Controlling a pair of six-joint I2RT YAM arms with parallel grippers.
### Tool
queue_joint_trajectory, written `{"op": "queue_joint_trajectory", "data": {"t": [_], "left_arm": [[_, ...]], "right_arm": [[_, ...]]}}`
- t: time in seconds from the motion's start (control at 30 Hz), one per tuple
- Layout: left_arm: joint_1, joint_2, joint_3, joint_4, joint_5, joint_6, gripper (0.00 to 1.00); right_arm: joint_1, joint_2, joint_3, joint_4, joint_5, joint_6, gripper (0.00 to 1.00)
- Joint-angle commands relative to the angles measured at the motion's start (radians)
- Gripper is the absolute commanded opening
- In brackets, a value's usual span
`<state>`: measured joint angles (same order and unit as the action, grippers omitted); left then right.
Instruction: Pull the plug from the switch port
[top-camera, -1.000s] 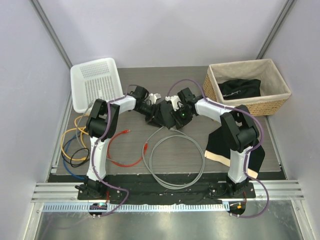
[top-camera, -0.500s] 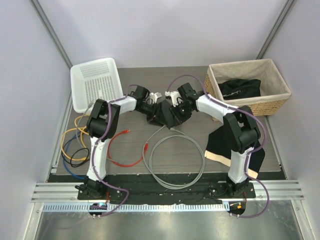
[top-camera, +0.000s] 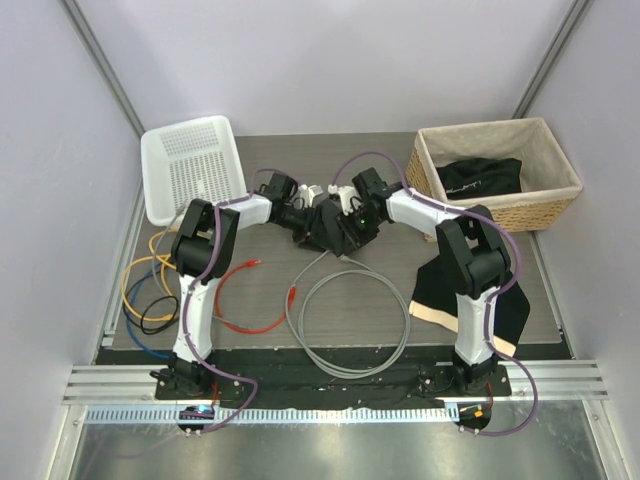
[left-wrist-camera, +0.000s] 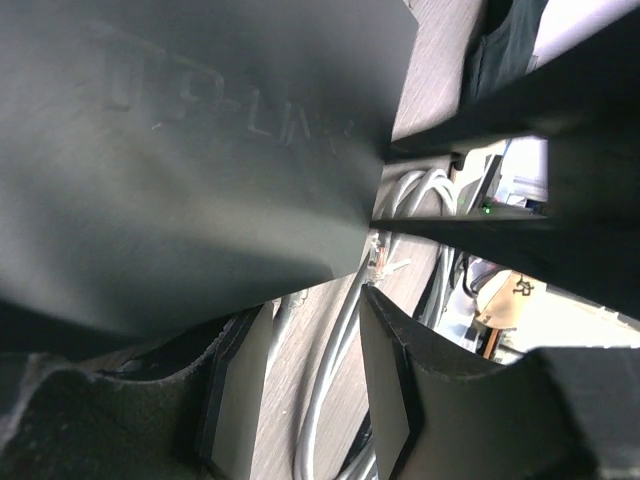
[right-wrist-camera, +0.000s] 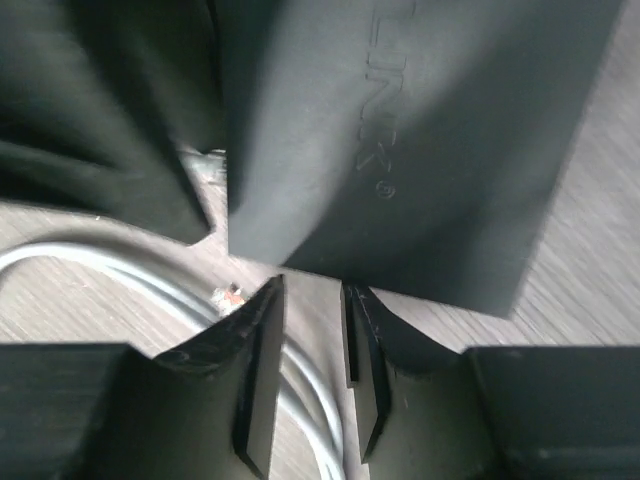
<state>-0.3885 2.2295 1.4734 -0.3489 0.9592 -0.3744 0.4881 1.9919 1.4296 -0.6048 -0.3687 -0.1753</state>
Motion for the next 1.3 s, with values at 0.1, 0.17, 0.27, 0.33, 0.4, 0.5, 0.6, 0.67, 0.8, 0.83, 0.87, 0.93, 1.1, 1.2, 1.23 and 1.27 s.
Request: {"op": "queue_joint_trajectory", "data": {"t": [0.1, 0.17, 0.27, 0.33, 0.4, 0.5, 0.6, 0.67, 0.8, 0.83, 0.87, 0.93, 1.1, 1.2, 1.23, 1.27], "left_arm": [[-0.001, 0.018, -0.042, -0.022, -0.165, 0.106, 0.46], [-0.006, 0.027, -0.039, -0.027, -0.165, 0.115, 0.45], [-0.009, 0.035, -0.033, -0.036, -0.166, 0.127, 0.45], [-0.009, 0.035, -0.028, -0.045, -0.168, 0.144, 0.44], [-0.009, 0.03, -0.03, -0.056, -0.154, 0.166, 0.43], [-0.009, 0.027, -0.035, -0.059, -0.151, 0.177, 0.41], [-0.009, 0.036, -0.028, -0.059, -0.16, 0.169, 0.39], [-0.009, 0.05, -0.01, -0.071, -0.168, 0.169, 0.37], [-0.009, 0.062, 0.013, -0.097, -0.183, 0.172, 0.32], [-0.009, 0.061, 0.013, -0.098, -0.191, 0.172, 0.31], [-0.009, 0.062, 0.013, -0.098, -0.197, 0.172, 0.29], [-0.009, 0.062, 0.011, -0.099, -0.204, 0.17, 0.27], [-0.01, 0.074, 0.025, -0.111, -0.238, 0.163, 0.24], [-0.016, 0.094, 0.047, -0.128, -0.26, 0.161, 0.18], [-0.018, 0.099, 0.051, -0.133, -0.266, 0.163, 0.17], [-0.018, 0.099, 0.056, -0.139, -0.269, 0.163, 0.15]], "right_arm": [[-0.002, 0.053, -0.029, 0.033, 0.01, -0.004, 0.37], [0.0, 0.05, -0.037, 0.037, 0.01, -0.004, 0.37], [0.0, 0.05, -0.028, 0.042, 0.007, 0.002, 0.37], [0.0, 0.036, -0.012, 0.028, -0.006, 0.005, 0.37], [0.0, 0.012, 0.029, 0.001, -0.031, 0.017, 0.36], [0.0, -0.024, 0.084, -0.012, -0.073, 0.054, 0.36], [0.001, -0.033, 0.117, 0.0, -0.09, 0.076, 0.36], [0.0, -0.03, 0.129, 0.0, -0.088, 0.074, 0.36], [0.001, -0.015, 0.141, 0.013, -0.046, 0.039, 0.36], [0.001, -0.005, 0.143, 0.016, -0.036, 0.031, 0.36], [0.001, 0.001, 0.141, 0.019, -0.036, 0.03, 0.36], [0.001, 0.016, 0.137, 0.022, -0.036, 0.027, 0.36], [0.001, 0.079, 0.123, 0.027, 0.007, 0.017, 0.36], [0.001, 0.091, 0.104, 0.027, 0.013, 0.008, 0.36], [0.001, 0.094, 0.095, 0.03, 0.011, 0.008, 0.36], [0.001, 0.094, 0.092, 0.031, 0.011, 0.008, 0.36]]}}
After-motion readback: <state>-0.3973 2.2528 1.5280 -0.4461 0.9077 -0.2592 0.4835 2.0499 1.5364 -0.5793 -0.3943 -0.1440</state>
